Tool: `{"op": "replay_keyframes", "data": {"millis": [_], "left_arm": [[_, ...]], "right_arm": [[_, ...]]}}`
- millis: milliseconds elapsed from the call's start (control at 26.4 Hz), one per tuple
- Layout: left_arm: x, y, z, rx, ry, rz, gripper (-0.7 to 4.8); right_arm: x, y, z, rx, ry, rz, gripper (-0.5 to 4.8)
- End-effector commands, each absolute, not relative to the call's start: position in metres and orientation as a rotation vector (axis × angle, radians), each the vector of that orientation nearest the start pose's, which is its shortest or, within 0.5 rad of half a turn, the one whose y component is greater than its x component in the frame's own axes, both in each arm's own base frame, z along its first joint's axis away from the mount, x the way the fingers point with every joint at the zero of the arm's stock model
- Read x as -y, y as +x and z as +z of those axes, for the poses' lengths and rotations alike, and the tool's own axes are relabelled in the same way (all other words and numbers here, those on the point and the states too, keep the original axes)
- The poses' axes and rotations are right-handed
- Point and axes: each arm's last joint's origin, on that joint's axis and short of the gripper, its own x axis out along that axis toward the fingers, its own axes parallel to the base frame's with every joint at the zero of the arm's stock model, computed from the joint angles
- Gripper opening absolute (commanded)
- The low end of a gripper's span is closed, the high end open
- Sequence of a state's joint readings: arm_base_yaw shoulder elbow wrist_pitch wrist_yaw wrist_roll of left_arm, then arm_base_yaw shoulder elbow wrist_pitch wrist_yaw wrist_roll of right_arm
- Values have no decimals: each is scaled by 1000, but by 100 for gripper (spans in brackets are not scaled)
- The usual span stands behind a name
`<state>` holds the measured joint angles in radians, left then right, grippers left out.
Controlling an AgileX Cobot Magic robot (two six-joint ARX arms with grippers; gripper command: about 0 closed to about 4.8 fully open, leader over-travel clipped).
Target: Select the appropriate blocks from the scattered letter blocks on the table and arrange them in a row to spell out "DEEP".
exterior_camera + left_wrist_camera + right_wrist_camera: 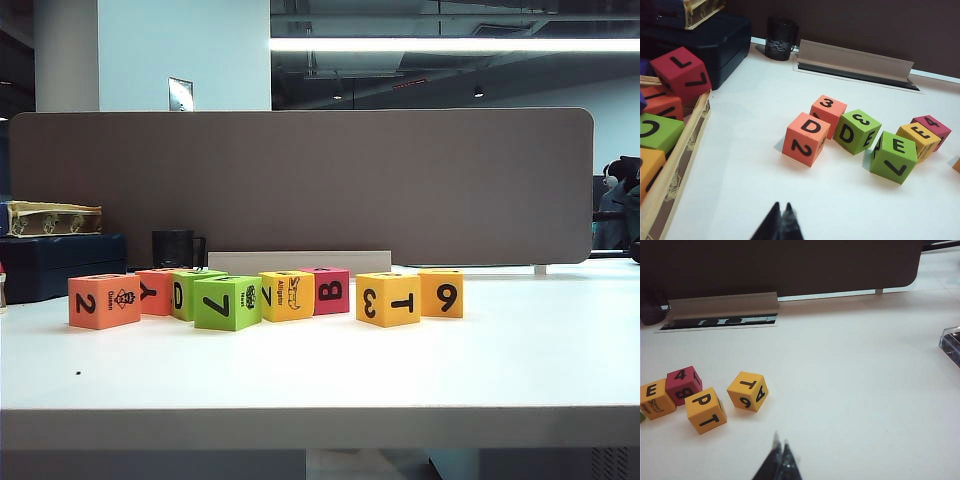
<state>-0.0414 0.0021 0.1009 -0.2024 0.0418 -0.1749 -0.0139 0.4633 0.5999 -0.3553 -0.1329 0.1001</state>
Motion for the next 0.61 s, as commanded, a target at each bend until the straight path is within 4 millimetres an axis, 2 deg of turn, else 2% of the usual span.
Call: {"op": "replay_keyframes", "data": {"millis": [38,266,607], "left_arm": [[5,90,180,-101,-177,-83,-6],[5,90,180,-103,-197,-84,-6],[5,90,180,-102,-199,-83,-6]], "right_arm": [[-3,117,301,-213,113,135,-6],[-6,132,307,-261,130,238,-6],[-16,140,318,-271,124,336,-6]]}}
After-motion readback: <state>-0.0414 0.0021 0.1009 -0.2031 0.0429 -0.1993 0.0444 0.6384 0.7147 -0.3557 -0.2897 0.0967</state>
